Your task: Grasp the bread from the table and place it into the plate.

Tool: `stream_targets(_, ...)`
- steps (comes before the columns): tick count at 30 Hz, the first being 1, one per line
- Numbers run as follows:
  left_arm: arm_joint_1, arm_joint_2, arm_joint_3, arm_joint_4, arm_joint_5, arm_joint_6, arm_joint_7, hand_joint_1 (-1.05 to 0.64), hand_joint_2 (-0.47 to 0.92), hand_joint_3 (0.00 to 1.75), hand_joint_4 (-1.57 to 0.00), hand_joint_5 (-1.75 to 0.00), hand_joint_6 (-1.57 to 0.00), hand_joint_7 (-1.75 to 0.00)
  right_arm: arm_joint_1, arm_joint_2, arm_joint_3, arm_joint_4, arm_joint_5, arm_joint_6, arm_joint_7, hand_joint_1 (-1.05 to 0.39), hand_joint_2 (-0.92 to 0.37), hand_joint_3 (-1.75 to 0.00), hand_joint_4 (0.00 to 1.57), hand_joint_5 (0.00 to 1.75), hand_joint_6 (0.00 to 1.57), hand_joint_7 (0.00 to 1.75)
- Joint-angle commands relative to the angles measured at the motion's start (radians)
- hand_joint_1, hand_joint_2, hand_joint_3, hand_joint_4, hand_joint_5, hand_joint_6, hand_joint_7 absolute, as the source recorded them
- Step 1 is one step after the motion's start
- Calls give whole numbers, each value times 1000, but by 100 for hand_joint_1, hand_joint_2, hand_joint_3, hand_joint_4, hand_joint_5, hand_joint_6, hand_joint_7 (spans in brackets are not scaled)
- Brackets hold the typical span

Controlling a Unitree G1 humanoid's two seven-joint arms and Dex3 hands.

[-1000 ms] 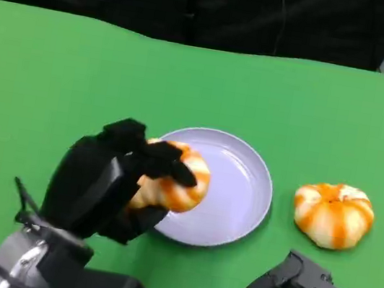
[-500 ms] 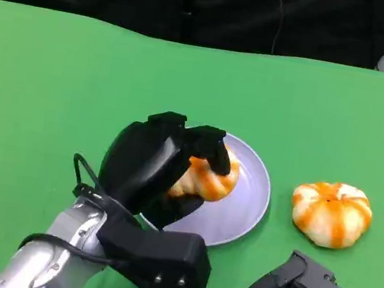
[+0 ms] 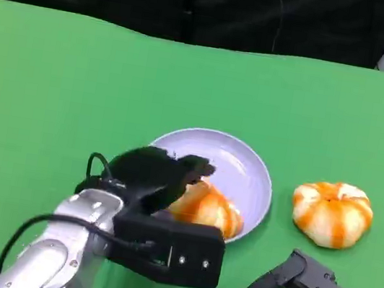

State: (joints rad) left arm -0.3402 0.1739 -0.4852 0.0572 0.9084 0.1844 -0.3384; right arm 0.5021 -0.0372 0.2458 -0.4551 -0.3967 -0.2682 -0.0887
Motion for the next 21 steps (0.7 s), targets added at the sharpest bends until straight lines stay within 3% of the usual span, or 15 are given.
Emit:
stream_targets(1,0,46,-7,-53,2,29,-68,-86,92,52,0,0,0,-4,-4,-5,-2,-10,7,1,0,-15,-44,-115,80,161,73,122)
stream_targets(14,98,95,110,-302,-149,81,-127,-78,92,57,0,0,-1,0,-9,-7,1,-6,1,3,1,-16,-45,-113,79,162,73,122)
stream_targets(21,239,67,240,-473,-324,118,-97,-52,92,31,-33,-20,-29,-11,-15,-6,2,-1,5,0,0,-17,-45,-113,80,163,73,122)
